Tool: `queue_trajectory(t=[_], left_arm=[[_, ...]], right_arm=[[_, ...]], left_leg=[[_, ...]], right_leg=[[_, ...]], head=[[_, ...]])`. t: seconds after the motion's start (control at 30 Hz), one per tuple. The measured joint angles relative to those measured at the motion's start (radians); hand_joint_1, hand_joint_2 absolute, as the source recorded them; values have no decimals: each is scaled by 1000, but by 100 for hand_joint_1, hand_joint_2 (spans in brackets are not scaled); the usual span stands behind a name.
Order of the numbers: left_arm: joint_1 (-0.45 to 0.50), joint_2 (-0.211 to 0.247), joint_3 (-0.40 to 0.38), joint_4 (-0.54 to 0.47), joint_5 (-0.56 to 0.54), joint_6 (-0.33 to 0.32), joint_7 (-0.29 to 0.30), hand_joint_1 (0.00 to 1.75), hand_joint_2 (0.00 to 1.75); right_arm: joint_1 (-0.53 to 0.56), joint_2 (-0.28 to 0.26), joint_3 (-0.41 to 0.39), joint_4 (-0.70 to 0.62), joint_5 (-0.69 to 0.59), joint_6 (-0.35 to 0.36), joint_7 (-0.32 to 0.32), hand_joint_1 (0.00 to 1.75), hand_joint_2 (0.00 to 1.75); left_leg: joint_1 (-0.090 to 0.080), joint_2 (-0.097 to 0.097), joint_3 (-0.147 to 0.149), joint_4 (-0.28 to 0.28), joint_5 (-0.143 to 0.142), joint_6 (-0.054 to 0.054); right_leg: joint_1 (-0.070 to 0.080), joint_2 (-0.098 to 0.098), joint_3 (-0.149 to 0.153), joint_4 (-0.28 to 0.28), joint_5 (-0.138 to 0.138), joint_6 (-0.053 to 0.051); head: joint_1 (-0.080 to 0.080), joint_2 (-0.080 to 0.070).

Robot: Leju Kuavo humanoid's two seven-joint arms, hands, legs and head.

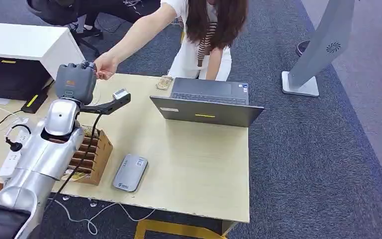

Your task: Pass the card to the sensor for recognition and then transmit it.

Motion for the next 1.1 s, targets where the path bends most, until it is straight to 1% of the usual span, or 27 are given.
queue_trajectory(t=[0.17, 0.3, 0.37, 0.5, 0.67, 0.77, 0.87, 0.93, 1.03, 1.1], left_arm=[[0, -10, -1, 22, 1, 42, 16, 0, 175], [1, -27, -3, 32, 0, 50, 15, 0, 175], [4, -38, -11, 32, 5, 64, 7, 0, 175], [11, -55, -19, 32, 7, 66, 3, 0, 175], [13, -63, -23, 32, 9, 67, 2, 0, 175], [25, -70, -24, 17, 35, 82, -19, 0, 175], [67, -84, -28, -42, 73, 105, -39, 0, 175], [116, -87, -37, -110, 110, 120, -57, 0, 175], [234, -87, -48, -251, 179, 142, -89, 0, 175], [332, -84, -54, -347, 220, 153, -106, 0, 175]], right_arm=[[0, 0, 6, 0, 4, -4, 0, 0, 175], [-1, 0, 8, 0, 12, -8, 0, 0, 175], [-1, 0, 8, 0, 11, -14, 0, 0, 175], [-1, 0, 8, 0, 11, -17, 0, 0, 175], [-1, 0, 9, 0, 11, -17, 0, 0, 175], [0, 0, 9, 0, 10, -20, -1, 0, 175], [0, 0, 9, 0, 6, -26, -2, 0, 175], [0, 0, 8, 0, -7, -32, -5, 0, 175], [4, 0, 3, 0, -28, -42, -13, 0, 175], [7, 1, -3, 0, -45, -53, -18, 0, 175]], left_leg=[[0, 0, 0, 0, 0, 0], [0, 0, 0, 0, 0, 0], [0, 0, 0, 0, 0, 0], [0, 1, 0, 0, 0, 0], [0, 0, 0, 0, 0, 0], [0, 0, 0, 0, 0, 0], [0, 0, 0, 0, 0, 0], [0, 0, -1, 0, -1, 1], [-1, 2, 0, 0, -3, 1], [-1, 3, 0, 0, -3, 1]], right_leg=[[0, 0, 0, 0, 0, 0], [0, 0, 0, 0, 0, 0], [0, 0, 0, 0, 0, 0], [0, 0, 0, 0, 0, 0], [0, 0, 0, 0, 0, 0], [0, 0, 0, 0, 0, 0], [0, 0, 0, 0, 0, 0], [0, 0, 0, 0, 0, 0], [-1, 1, 0, 0, -1, 1], [-1, 2, 0, 0, -1, 1]], head=[[0, 0], [0, 0], [0, 0], [0, 0], [0, 0], [0, 0], [0, 0], [0, 0], [-1, 0], [0, 0]])
